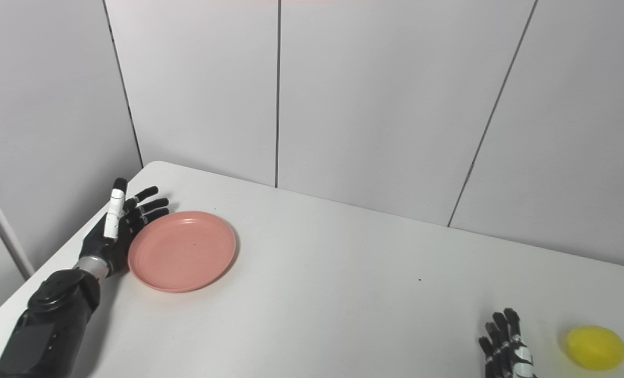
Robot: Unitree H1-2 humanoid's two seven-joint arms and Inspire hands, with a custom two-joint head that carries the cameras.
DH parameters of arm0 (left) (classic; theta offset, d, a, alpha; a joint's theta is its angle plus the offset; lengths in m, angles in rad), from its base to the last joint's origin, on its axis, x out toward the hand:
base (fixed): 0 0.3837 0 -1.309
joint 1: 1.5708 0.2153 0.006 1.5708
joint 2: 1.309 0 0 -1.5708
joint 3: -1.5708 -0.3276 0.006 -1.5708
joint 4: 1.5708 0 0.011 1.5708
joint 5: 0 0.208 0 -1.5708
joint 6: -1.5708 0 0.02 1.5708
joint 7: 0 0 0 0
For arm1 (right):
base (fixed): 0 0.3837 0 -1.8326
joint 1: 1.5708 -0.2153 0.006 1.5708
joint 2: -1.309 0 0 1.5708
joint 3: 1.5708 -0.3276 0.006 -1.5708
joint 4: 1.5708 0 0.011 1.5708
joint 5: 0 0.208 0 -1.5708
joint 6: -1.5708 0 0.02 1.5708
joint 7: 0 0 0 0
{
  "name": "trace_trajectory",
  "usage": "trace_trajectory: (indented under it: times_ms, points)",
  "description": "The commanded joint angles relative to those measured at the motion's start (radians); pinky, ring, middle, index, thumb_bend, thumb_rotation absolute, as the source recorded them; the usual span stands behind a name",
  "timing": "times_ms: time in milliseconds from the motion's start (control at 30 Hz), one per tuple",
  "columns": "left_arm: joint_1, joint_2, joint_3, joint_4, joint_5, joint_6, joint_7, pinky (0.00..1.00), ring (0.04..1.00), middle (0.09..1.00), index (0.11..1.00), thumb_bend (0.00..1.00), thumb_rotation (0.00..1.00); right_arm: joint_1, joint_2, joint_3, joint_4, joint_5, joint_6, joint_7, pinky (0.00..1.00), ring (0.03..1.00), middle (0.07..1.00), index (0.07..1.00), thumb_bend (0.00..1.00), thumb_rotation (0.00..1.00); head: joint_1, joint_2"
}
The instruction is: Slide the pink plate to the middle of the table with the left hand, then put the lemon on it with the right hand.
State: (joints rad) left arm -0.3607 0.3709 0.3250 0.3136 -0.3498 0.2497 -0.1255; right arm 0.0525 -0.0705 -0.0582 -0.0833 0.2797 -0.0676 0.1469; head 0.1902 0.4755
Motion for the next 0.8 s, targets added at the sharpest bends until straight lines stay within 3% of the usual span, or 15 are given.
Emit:
trace_trajectory:
  times_ms: [0, 400, 767]
  points:
    - [-0.011, 0.006, -0.009, -0.025, -0.002, 0.011, -0.010, 0.86, 0.795, 0.767, 0.812, 0.95, 0.97, 0.042, 0.018, 0.012, 0.039, 0.012, 0.009, 0.012, 1.00, 0.997, 0.987, 1.000, 0.64, 1.00, 0.001, 0.001]
    - [0.006, -0.002, -0.008, -0.076, -0.006, 0.036, -0.004, 0.84, 0.795, 0.768, 0.812, 0.94, 0.97, 0.038, 0.015, 0.013, 0.046, 0.008, -0.001, 0.015, 1.00, 0.990, 0.980, 1.000, 0.65, 1.00, -0.001, 0.006]
    - [0.026, -0.057, -0.034, -0.163, 0.021, 0.085, 0.044, 0.83, 0.788, 0.757, 0.809, 0.99, 0.94, 0.038, 0.014, 0.017, 0.045, 0.010, 0.002, 0.019, 1.00, 0.991, 0.975, 1.000, 0.64, 1.00, -0.005, 0.011]
